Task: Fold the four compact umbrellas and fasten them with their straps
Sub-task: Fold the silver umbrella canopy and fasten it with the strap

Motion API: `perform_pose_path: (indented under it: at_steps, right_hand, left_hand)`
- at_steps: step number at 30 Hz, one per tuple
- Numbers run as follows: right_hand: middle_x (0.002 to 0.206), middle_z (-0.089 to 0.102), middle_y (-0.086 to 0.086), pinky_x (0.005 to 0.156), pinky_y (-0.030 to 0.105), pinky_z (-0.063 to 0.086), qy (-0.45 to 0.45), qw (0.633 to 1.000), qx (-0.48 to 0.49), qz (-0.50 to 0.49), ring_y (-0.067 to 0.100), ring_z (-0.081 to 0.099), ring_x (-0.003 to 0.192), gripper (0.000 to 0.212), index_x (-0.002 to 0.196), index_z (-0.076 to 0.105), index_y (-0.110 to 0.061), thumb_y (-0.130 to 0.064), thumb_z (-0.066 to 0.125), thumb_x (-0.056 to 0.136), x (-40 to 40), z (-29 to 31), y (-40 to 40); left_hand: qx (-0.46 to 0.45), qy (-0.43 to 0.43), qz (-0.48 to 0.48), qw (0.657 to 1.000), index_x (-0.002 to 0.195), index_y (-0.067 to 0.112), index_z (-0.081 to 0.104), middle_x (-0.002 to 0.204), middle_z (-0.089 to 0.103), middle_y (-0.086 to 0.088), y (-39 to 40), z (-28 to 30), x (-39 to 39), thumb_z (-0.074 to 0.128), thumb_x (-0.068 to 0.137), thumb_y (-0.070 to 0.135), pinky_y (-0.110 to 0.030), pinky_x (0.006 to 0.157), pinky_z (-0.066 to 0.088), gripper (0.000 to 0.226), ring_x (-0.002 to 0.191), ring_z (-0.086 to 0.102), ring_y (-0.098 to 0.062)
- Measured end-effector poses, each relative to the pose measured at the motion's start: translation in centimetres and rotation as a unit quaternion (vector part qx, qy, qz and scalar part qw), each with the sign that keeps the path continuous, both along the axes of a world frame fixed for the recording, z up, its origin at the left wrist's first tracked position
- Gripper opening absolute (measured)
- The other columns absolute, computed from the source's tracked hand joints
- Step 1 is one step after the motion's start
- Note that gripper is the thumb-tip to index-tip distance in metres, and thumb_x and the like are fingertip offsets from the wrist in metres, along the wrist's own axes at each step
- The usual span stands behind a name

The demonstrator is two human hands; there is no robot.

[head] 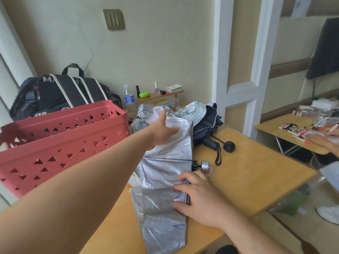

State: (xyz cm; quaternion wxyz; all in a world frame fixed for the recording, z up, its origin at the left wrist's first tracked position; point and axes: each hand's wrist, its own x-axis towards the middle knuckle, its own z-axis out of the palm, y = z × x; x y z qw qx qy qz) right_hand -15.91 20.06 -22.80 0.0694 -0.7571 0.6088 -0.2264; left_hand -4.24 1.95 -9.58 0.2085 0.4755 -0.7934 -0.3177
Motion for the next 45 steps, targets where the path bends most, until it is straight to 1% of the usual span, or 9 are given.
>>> perform_pose_path:
  at_steps: [3, 9, 17, 20, 25, 32, 36, 40, 45]
  right_hand:
    - [0.139, 0.033, -0.027, 0.118, 0.026, 0.028, -0.005, 1.0, -0.004, 0.004, 0.0, 0.022, 0.133, 0.064, 0.146, 0.056, -0.034, -0.07, 0.054, 0.093, 0.0, -0.2, 0.0]
    - [0.132, 0.041, -0.027, 0.11, 0.014, 0.024, -0.046, 0.999, -0.026, -0.003, -0.002, 0.031, 0.129, 0.052, 0.133, 0.066, -0.037, -0.063, 0.068, 0.087, -0.3, -0.1, 0.2]
    - [0.121, 0.053, -0.026, 0.107, 0.016, 0.032, -0.093, 0.995, -0.031, -0.023, -0.004, 0.044, 0.119, 0.032, 0.115, 0.074, -0.034, -0.049, 0.077, 0.087, -0.3, 0.5, 0.6]
    - [0.102, 0.063, -0.021, 0.096, 0.026, 0.049, -0.178, 0.975, -0.11, -0.069, 0.0, 0.059, 0.1, 0.01, 0.093, 0.075, -0.031, -0.033, 0.082, 0.085, -0.1, 0.8, 0.7]
    - [0.103, 0.062, -0.016, 0.085, 0.032, 0.055, -0.256, 0.928, -0.235, -0.136, 0.003, 0.06, 0.097, 0.03, 0.101, 0.065, -0.028, -0.018, 0.085, 0.081, 0.7, 2.2, 0.8]
    - [0.117, 0.06, -0.018, 0.093, 0.031, 0.052, -0.304, 0.927, -0.191, -0.107, 0.006, 0.059, 0.108, 0.059, 0.124, 0.049, -0.041, -0.015, 0.083, 0.084, 1.9, 5.5, 0.1]
    - [0.1, 0.068, -0.016, 0.092, 0.03, 0.052, -0.323, 0.932, -0.137, -0.091, 0.0, 0.064, 0.099, 0.057, 0.121, 0.052, -0.039, -0.012, 0.085, 0.082, 1.7, 6.2, 0.0]
    - [0.091, 0.065, -0.004, 0.087, 0.042, 0.055, -0.293, 0.939, -0.116, -0.137, 0.012, 0.063, 0.086, 0.055, 0.115, 0.056, -0.04, -0.02, 0.09, 0.076, 1.2, 5.6, -0.4]
    - [0.111, 0.071, -0.016, 0.097, 0.041, 0.057, -0.355, 0.924, -0.127, -0.058, 0.008, 0.067, 0.107, 0.071, 0.124, 0.055, -0.057, -0.007, 0.083, 0.082, 1.9, 5.5, -0.2]
  left_hand:
    - [0.011, 0.086, 0.034, 0.996, 0.165, 0.037, 0.012, 0.146, 0.054, -0.008, -0.2, -1.1, -0.3, 0.078, 0.086, 0.039, -0.033, 0.081, 0.053, 0.103, 0.107, 0.062, -0.025]
    - [-0.057, 0.221, 0.006, 0.974, 0.139, 0.031, 0.058, 0.074, 0.055, 0.002, 3.9, 0.2, 1.8, 0.077, 0.094, 0.014, -0.024, 0.06, 0.045, 0.051, 0.064, 0.05, -0.015]
    - [-0.108, 0.271, 0.004, 0.956, 0.123, 0.036, 0.066, 0.066, 0.043, 0.014, 10.6, -2.5, 8.8, 0.077, 0.094, 0.019, -0.018, 0.057, 0.036, 0.036, 0.06, 0.039, -0.008]
    - [-0.094, 0.293, 0.003, 0.951, 0.116, 0.038, 0.068, 0.074, 0.044, -0.002, 11.8, -4.1, 9.5, 0.077, 0.094, 0.019, -0.026, 0.059, 0.037, 0.03, 0.066, 0.04, -0.013]
    - [-0.097, 0.314, 0.01, 0.944, 0.111, 0.035, 0.071, 0.071, 0.039, 0.003, 13.1, -5.5, 9.4, 0.077, 0.094, 0.019, -0.026, 0.062, 0.037, 0.024, 0.065, 0.038, -0.012]
    - [-0.091, 0.337, 0.009, 0.937, 0.109, 0.033, 0.072, 0.069, 0.038, 0.007, 14.4, -6.3, 9.8, 0.076, 0.095, 0.015, -0.023, 0.062, 0.037, 0.023, 0.064, 0.037, -0.01]
    - [-0.062, 0.361, 0.005, 0.93, 0.107, 0.03, 0.072, 0.077, 0.044, -0.003, 14.6, -7.2, 10.3, 0.073, 0.097, 0.013, -0.024, 0.065, 0.039, 0.02, 0.07, 0.04, -0.012]
    - [-0.049, 0.387, 0.012, 0.921, 0.103, 0.034, 0.073, 0.089, 0.056, -0.004, 14.4, -7.4, 10.4, 0.073, 0.098, 0.015, -0.036, 0.076, 0.044, 0.02, 0.081, 0.049, -0.018]
    - [-0.054, 0.385, 0.001, 0.921, 0.105, 0.035, 0.073, 0.091, 0.056, -0.005, 13.9, -7.5, 10.3, 0.07, 0.099, 0.015, -0.039, 0.078, 0.044, 0.02, 0.082, 0.048, -0.02]
